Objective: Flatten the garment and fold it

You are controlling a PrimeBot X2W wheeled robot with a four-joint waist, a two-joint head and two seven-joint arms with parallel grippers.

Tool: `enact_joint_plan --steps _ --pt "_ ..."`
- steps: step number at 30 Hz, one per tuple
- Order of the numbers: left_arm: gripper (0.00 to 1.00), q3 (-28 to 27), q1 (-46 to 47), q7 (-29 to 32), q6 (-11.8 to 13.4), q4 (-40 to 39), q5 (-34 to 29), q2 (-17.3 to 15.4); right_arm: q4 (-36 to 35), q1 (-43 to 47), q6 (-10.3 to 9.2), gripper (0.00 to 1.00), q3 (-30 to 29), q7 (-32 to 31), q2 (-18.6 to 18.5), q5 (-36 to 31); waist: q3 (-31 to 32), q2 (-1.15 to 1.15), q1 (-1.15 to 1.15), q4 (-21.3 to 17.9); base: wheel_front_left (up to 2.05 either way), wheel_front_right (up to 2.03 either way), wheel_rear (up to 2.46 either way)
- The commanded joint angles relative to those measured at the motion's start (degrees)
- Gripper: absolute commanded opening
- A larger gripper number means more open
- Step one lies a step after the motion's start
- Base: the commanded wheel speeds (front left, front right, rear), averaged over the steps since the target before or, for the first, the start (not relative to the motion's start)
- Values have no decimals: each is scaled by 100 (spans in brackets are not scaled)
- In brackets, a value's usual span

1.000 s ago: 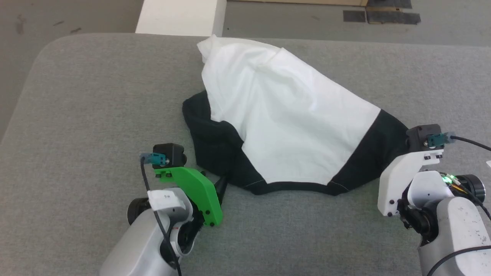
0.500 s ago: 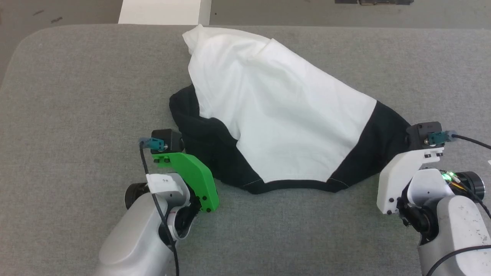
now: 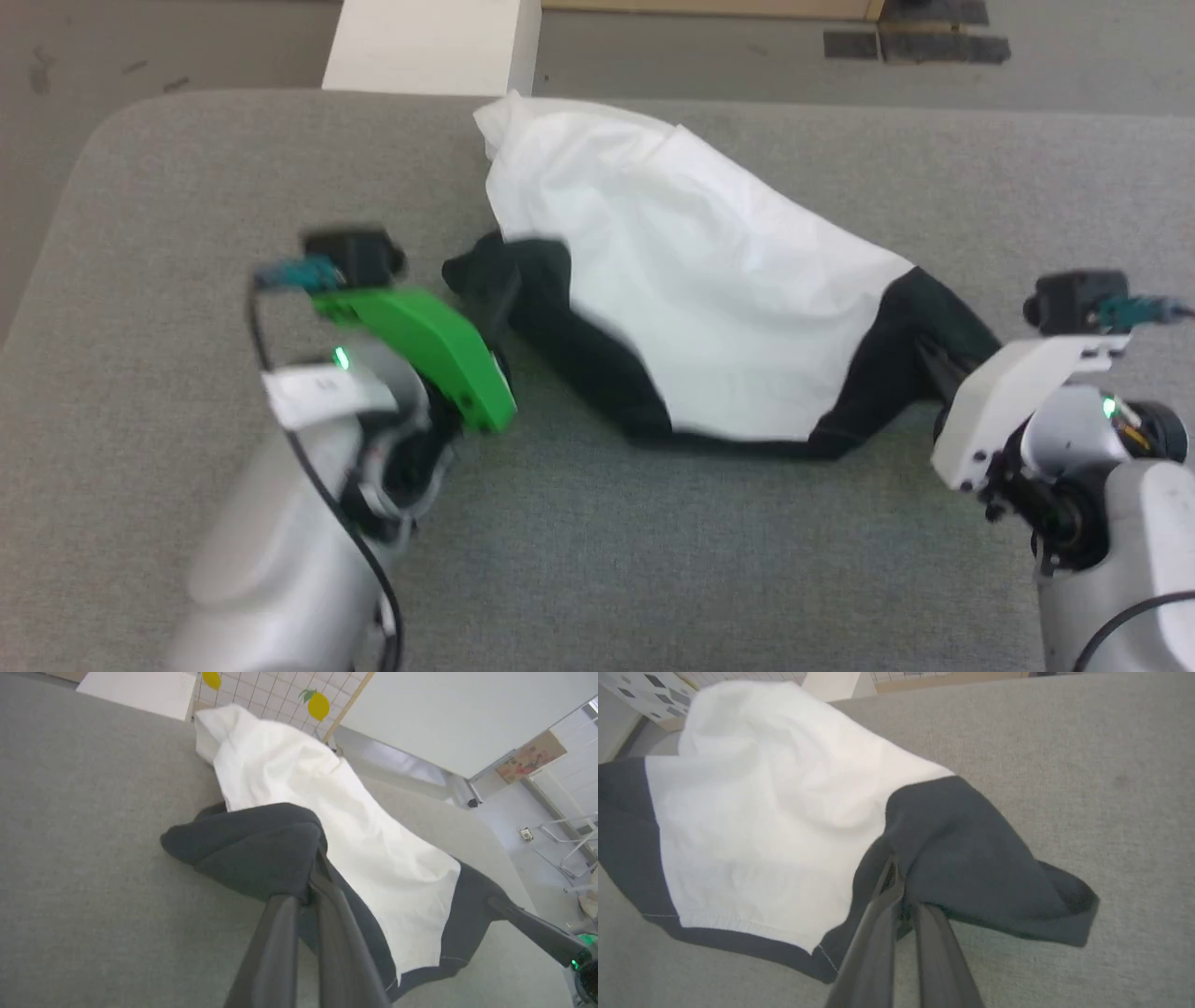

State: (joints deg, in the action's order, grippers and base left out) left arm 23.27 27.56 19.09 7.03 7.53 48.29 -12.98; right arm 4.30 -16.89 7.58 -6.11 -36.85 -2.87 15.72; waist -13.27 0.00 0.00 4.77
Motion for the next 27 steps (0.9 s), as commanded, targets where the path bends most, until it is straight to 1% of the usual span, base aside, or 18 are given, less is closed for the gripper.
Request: enact_joint_plan --steps 1,6,10,12,14,18,21,22,27 --pt "0 -108 289 -63 -43 -147 -15 -89 -158 -188 -9 0 -2 -68 0 237 206 0 0 4 0 0 0" --pt "0 -414 968 -63 -101 -472 21 -252 -763 -637 -9 0 -77 -426 0 1219 625 0 0 -88 0 0 0" --pt "0 -643 1587 -31 -95 -598 13 -385 -1190 -1148 -9 0 -187 -683 0 1622 931 0 0 -170 0 0 0" --pt "0 -741 1872 -17 -77 -647 19 -419 -1332 -1435 -9 0 -293 -734 0 1822 1051 0 0 -203 0 0 0" --pt "0 -810 2174 -20 -98 -569 -61 -533 -1416 -1729 -9 0 -390 -765 0 1953 1166 0 0 -235 0 0 0" --pt "0 -935 2704 -109 -122 -400 -156 -623 -1480 -2244 -9 0 -552 -845 -28 1958 1328 0 0 -256 0 0 0" --pt "0 -949 2966 -61 -122 -243 -208 -696 -1413 -2555 -9 0 -669 -955 -22 2016 1411 0 0 -270 0 0 0" --pt "0 -945 3079 -18 -109 -108 -269 -775 -1341 -2711 -9 0 -707 -1034 -20 1983 1444 0 0 -285 0 0 0" --pt "0 -862 3306 181 -137 269 -316 -880 -1003 -3121 -9 0 -813 -1247 -14 1804 1338 0 0 -323 0 0 0"
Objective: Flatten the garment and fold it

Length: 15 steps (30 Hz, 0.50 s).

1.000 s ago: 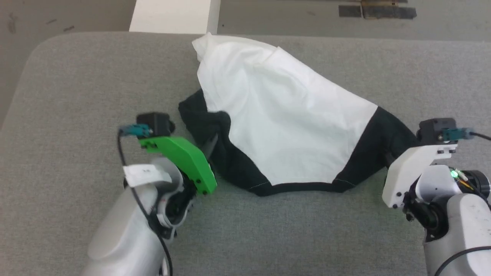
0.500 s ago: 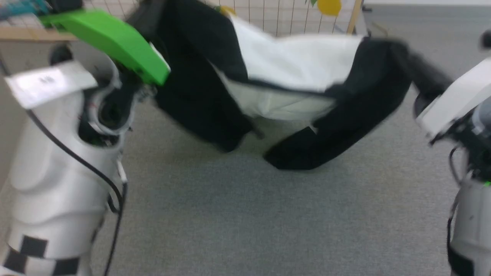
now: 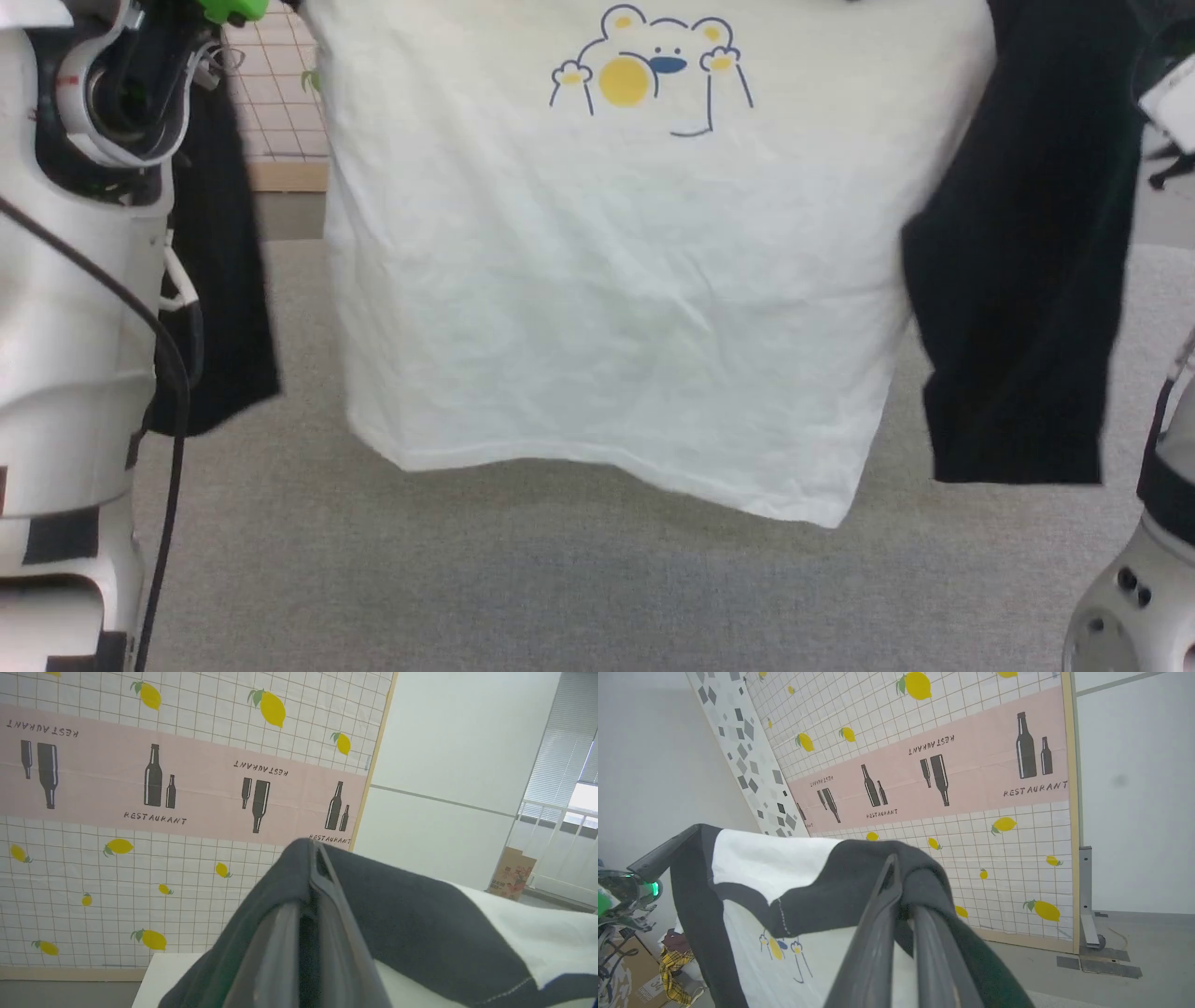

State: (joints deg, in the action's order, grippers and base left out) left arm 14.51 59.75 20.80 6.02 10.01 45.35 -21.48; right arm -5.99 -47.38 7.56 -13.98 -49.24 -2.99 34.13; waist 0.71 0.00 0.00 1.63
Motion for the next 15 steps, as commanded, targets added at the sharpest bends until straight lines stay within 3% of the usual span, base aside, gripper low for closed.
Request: enact_joint_plan --steps 1,10,15 --pt "0 70 145 78 -48 114 -56 -53 130 -186 -8 0 -52 -60 0 -111 -132 0 0 -15 0 0 0" --pt "0 210 1040 247 -149 900 -202 -76 961 -1422 -8 0 12 -171 9 -718 -1327 0 0 -129 0 0 0" --pt "0 168 1905 -15 -168 1395 -376 -35 1562 -2446 -8 0 142 238 10 -1186 -2150 0 0 -214 0 0 0"
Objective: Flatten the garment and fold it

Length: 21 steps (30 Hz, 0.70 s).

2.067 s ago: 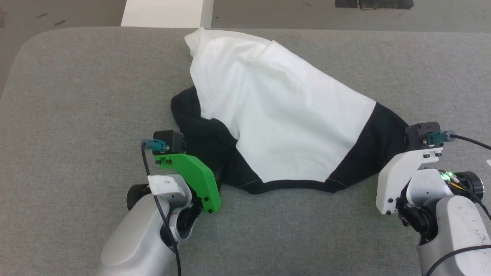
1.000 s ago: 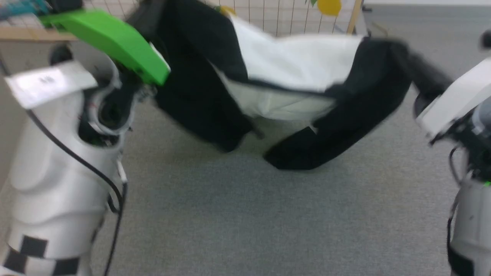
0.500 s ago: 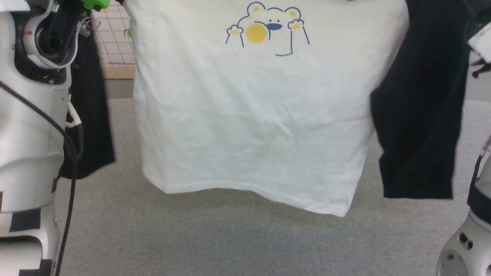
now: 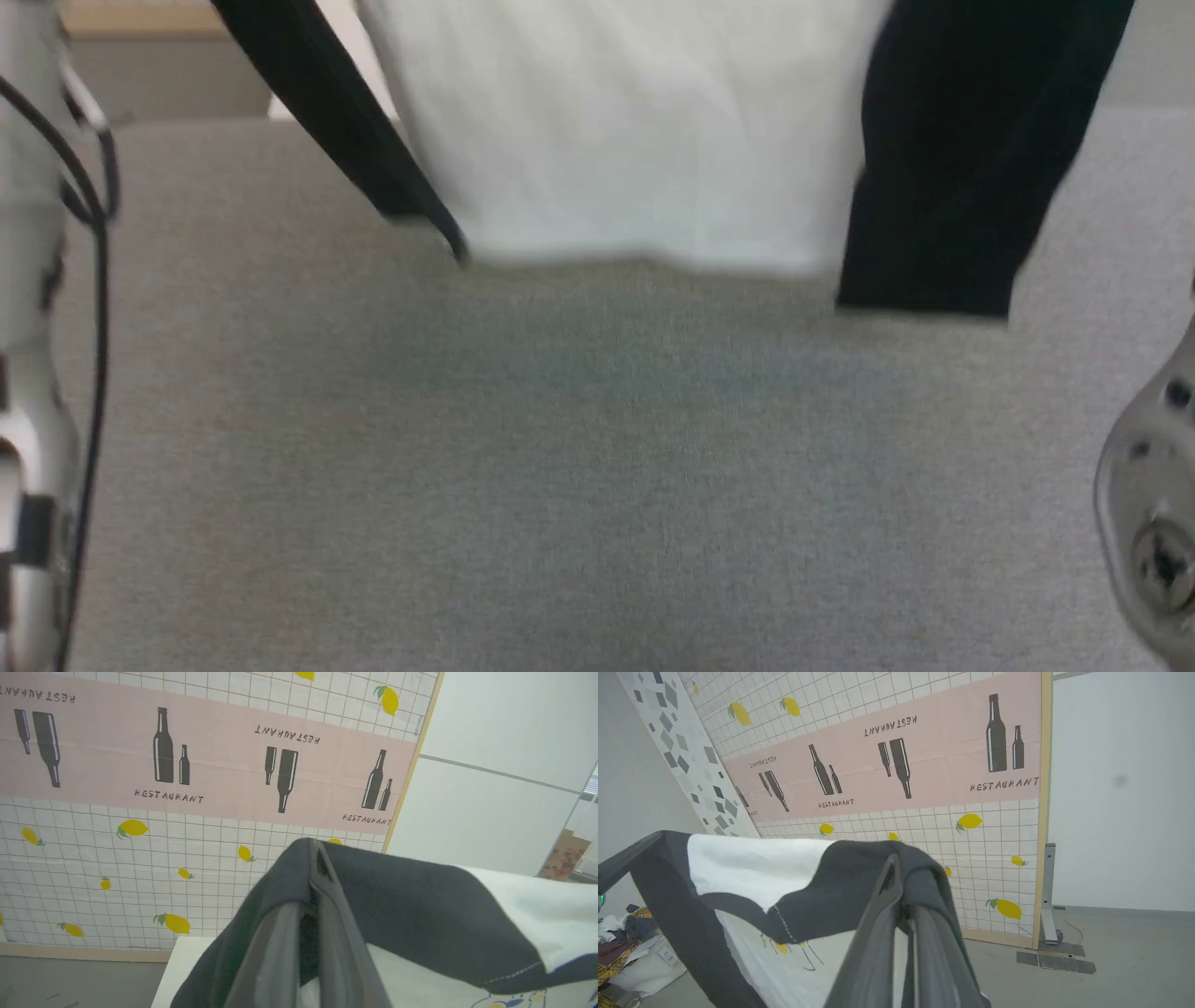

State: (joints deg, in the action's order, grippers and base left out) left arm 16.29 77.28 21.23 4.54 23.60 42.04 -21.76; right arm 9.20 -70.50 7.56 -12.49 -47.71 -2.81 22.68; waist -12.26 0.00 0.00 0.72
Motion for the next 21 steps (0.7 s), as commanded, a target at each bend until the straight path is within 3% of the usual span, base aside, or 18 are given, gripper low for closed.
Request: enact_joint_plan --steps 1,10,16,21 --pt "0 40 319 -108 -35 125 -158 -47 172 -339 -8 0 -11 196 -8 -112 -990 0 0 -139 0 0 0" --pt "0 155 1633 -778 -152 921 -666 -111 1547 -1928 -8 0 262 1463 -8 -866 -1959 0 0 -266 0 0 0" --pt "0 146 1730 -1172 -400 1425 -630 -97 2262 -2197 -8 0 348 1981 -8 -991 -2262 0 0 -232 0 0 0" --pt "0 145 1364 -1373 -639 1808 -461 -4 2580 -1857 -8 0 561 2232 -7 -905 -2240 0 0 -153 0 0 0"
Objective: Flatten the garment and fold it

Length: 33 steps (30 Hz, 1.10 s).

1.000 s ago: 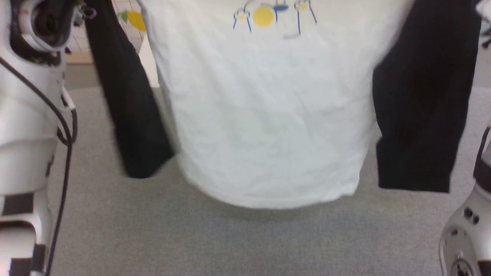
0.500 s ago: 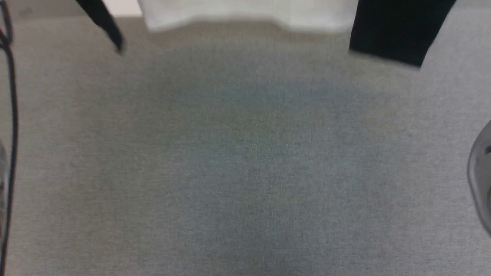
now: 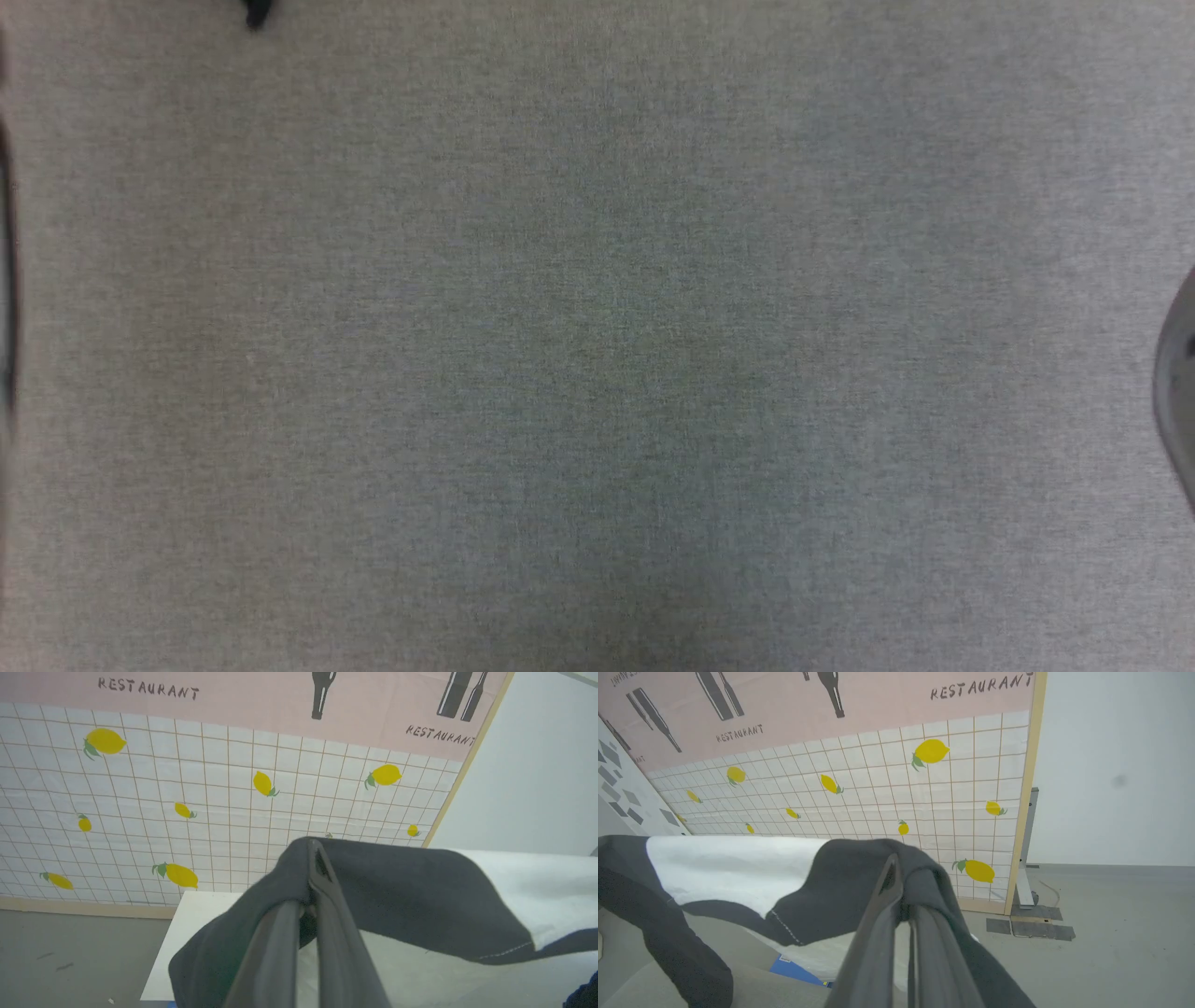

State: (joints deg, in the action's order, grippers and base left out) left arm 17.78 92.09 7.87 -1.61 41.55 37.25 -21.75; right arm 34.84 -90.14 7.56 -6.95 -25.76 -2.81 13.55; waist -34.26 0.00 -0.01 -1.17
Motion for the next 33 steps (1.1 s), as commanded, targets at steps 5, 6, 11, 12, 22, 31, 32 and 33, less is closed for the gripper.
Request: enact_joint_plan --steps 5,6,11,12,22,31,32,33 --pt "0 62 -1151 -262 -342 371 349 250 -172 1357 -8 0 389 368 -51 469 619 0 1 240 0 0 0" --pt "0 80 -1348 -346 -376 380 380 278 -264 1633 -8 0 497 391 -107 569 776 0 1 290 0 0 0" --pt "0 60 -2481 -681 -475 248 658 407 -843 3002 -8 0 560 558 -266 1173 1524 0 1 449 0 0 0" --pt "0 52 -2783 -758 -484 168 716 428 -989 3341 -8 0 572 579 -305 1266 1699 0 1 473 0 0 0" --pt "0 -69 -5975 -885 -70 -1231 1364 711 -2373 6399 -8 0 245 724 -299 1644 2891 0 1 609 0 0 0" --pt "0 -118 -8388 -406 730 -2580 1866 742 -3089 8402 -8 0 -181 499 -86 1558 3371 0 1 528 0 0 0" --pt "0 -102 -8596 -321 846 -2700 1859 680 -3150 8594 -8 0 -226 427 -71 1554 3394 0 1 520 0 0 0" --pt "0 -85 -8745 -244 927 -2790 1861 637 -3200 8738 -8 0 -259 375 -62 1539 3418 0 1 517 0 0 0"
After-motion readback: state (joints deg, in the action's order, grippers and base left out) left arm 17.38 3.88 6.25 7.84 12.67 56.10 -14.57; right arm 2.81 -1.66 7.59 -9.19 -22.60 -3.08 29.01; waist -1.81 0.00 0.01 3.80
